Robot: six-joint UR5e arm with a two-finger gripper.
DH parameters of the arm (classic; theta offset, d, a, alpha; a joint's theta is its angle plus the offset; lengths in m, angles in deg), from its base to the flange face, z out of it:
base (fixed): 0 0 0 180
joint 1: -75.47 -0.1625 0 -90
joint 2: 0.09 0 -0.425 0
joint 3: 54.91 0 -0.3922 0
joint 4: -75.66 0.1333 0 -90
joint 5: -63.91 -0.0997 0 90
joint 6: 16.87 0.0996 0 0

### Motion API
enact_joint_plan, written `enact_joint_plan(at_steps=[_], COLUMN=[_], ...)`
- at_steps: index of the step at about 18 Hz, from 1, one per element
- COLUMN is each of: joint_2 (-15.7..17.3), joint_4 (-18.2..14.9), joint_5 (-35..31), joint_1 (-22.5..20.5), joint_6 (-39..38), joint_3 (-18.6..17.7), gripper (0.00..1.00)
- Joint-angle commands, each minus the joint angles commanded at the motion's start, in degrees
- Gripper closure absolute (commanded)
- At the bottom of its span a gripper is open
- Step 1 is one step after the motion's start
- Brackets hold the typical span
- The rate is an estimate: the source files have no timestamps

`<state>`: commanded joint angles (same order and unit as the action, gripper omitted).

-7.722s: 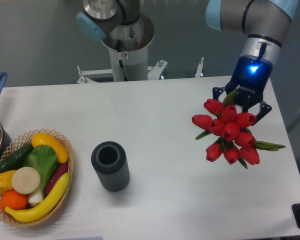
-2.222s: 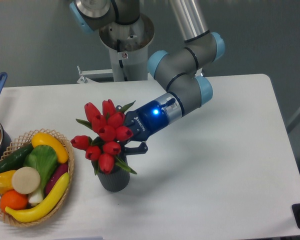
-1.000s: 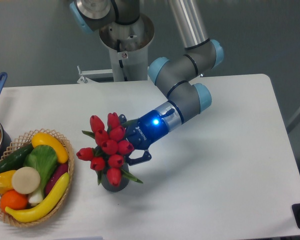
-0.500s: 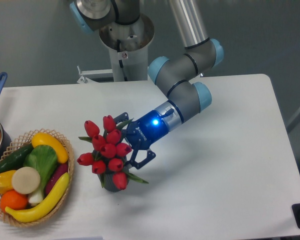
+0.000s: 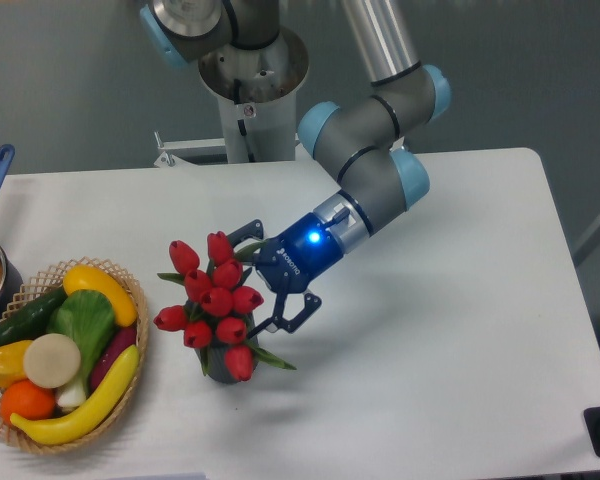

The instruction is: Insert the flowers into the vase

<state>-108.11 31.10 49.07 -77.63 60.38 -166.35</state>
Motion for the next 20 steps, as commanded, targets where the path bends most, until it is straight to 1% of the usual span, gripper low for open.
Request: enact_joint_plan(at_steps=[2,3,6,7,9,12,14,18,20], joint_2=[1.23,2.02,3.78,4.83,7.12,10.72,12.92,15.64,16.09], joint_4=[0.0,0.0,-0.09,-0.09,-0.17,-0.17,-0.26,-0.35,-0.52], joint_5=[-1.84,-3.51,-9.48,-10.72,-12.04,-13.62,-17.91,-27.67,-32.51], joint_1=[-1.14,-2.37,-7.55,-8.69,-12.29,-15.37,-17.05,-17.84,-18.9], joint_6=[-0.09,-0.09,0.52,1.4,2.63,2.81,2.81,2.72,2.99], joint_3=[0.96,1.06,0.97,0.97,0.09,-0.88,-0.44,1.67,3.95], gripper=[0.0,0.0,0.0,0.0,0.0,0.0,0.0,0.0,0.0])
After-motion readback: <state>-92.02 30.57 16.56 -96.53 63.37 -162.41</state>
